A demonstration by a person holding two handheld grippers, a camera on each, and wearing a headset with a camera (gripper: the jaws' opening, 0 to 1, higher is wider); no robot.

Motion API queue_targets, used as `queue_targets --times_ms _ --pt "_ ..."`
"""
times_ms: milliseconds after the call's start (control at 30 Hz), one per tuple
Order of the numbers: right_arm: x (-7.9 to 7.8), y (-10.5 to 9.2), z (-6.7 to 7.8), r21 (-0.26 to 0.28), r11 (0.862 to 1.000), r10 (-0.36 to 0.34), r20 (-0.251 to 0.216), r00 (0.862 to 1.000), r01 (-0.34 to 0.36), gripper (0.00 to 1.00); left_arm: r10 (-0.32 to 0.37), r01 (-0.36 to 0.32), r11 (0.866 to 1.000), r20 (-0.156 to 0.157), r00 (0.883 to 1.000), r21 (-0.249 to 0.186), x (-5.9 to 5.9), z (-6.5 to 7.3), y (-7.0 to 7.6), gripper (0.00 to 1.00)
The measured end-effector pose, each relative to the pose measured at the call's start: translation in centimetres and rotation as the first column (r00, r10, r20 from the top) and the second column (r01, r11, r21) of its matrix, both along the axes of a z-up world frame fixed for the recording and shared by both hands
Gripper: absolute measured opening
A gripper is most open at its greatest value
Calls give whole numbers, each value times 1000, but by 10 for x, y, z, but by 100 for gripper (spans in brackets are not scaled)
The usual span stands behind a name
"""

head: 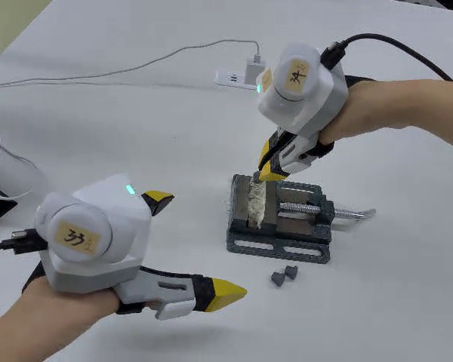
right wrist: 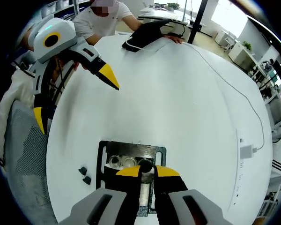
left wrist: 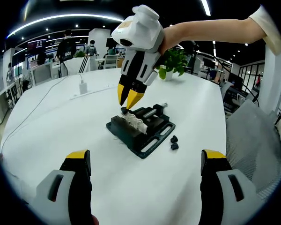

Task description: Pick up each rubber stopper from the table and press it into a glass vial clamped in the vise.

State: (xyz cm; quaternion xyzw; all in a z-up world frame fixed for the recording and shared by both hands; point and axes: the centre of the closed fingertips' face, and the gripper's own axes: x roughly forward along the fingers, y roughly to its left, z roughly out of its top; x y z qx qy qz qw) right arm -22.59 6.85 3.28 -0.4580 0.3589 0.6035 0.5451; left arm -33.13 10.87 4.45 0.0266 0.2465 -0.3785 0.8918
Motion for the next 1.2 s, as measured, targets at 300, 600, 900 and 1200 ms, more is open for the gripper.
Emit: queue_targets --times_ms 300,600,900,1200 --pt "-3 -9 1 8 1000 -14 -18 1000 14 29 1 -1 1000 0 1000 1 0 0 0 98" --pt "-18 -22 4 57 998 -38 -29 999 39 43 -3 3 1000 6 1000 -3 1 3 -2 98" --pt "-46 -36 9 93 994 -50 -30 998 53 42 -14 14 1000 11 1000 3 1 5 -3 98" --pt "-78 -46 11 154 982 -103 -50 993 109 40 -20 19 1000 17 1000 8 -1 7 -5 97"
